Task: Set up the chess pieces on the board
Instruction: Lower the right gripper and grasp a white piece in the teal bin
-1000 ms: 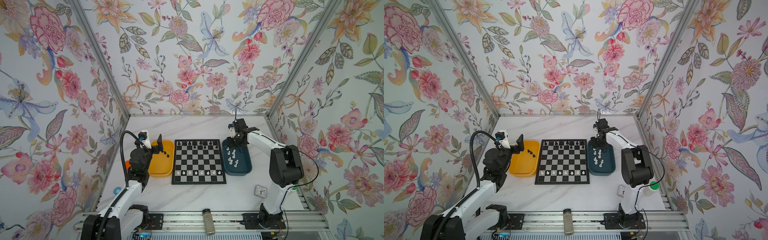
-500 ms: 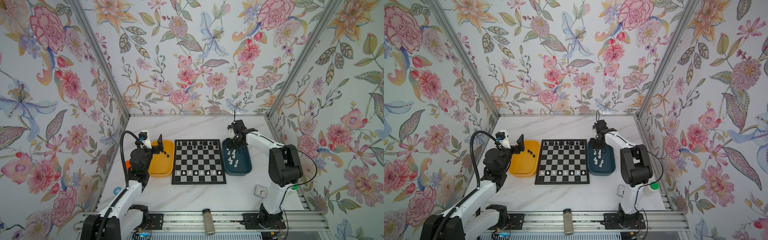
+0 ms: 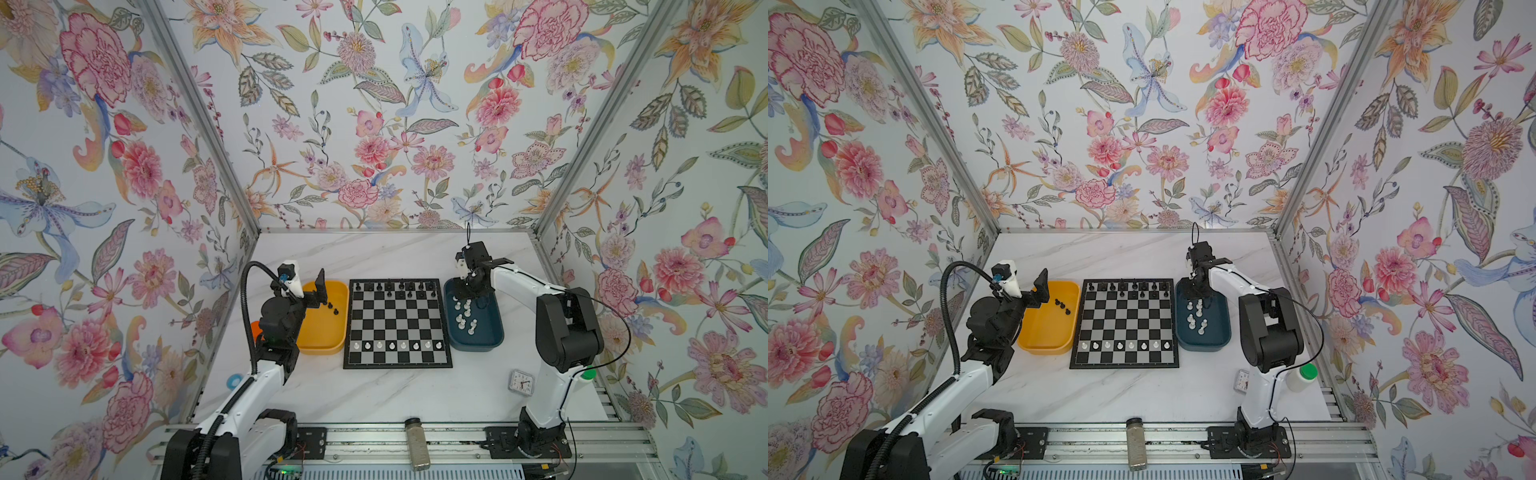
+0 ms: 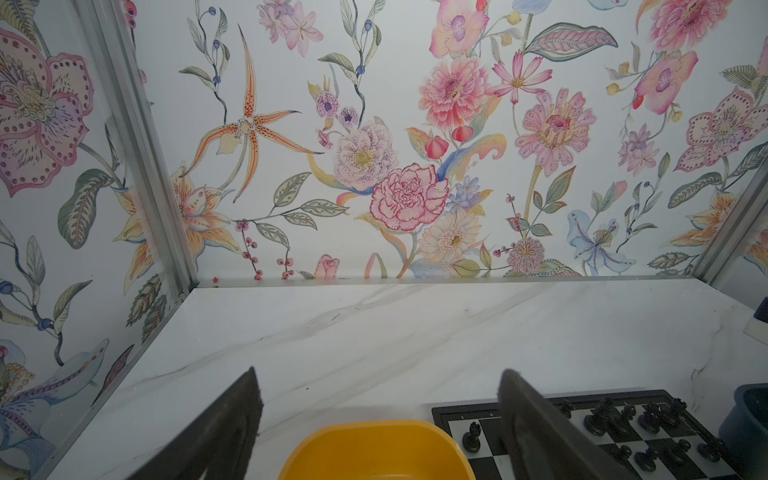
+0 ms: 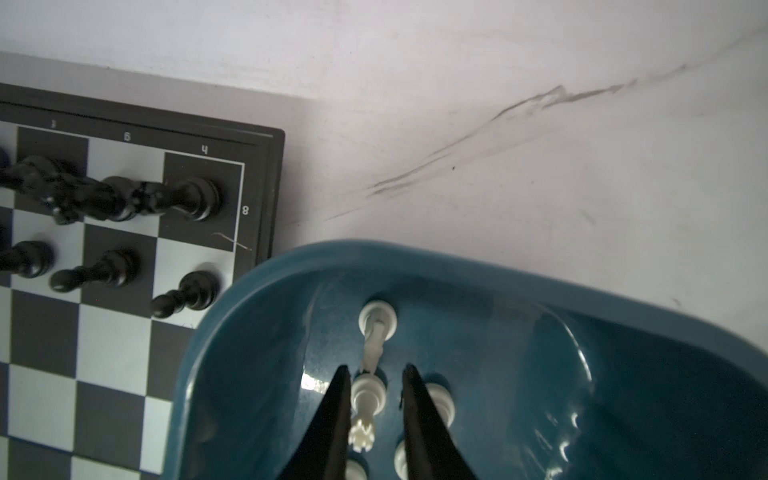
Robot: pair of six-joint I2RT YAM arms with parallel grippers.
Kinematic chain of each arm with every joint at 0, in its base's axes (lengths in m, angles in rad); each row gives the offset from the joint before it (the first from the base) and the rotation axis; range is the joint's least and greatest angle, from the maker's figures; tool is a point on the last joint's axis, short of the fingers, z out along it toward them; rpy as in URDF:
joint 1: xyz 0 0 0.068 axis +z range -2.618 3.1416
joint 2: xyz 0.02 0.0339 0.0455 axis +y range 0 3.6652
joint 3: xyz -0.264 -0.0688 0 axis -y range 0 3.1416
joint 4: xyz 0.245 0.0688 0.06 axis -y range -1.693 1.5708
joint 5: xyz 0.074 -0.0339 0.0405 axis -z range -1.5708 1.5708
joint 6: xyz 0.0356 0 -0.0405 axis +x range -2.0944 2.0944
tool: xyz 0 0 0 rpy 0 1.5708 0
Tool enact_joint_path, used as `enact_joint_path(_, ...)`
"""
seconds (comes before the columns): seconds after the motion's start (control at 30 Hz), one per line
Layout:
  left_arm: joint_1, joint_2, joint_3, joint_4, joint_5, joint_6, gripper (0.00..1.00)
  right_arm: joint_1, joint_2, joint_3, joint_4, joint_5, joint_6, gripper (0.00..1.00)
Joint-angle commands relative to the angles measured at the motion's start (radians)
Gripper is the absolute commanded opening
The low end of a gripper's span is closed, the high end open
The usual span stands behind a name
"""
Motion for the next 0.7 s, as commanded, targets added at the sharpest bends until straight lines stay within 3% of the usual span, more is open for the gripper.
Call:
enact_joint_path(0.0,-0.009,-0.012,0.025,0.003,0.002,0.000,0.90,0.008,0.023,-0.014,0.005,0.009,0.017,0.24)
enact_joint_path(0.4,-0.013,-0.022,0.023,0.001,-0.002,0.005,0.90,0.008,0.036,-0.015,0.021,0.019,0.028,0.24)
enact_joint_path(0.67,-0.017,-0.023,0.025,0.000,0.001,0.006,0.90,0.007,0.050,-0.013,0.028,0.015,0.033,0.19)
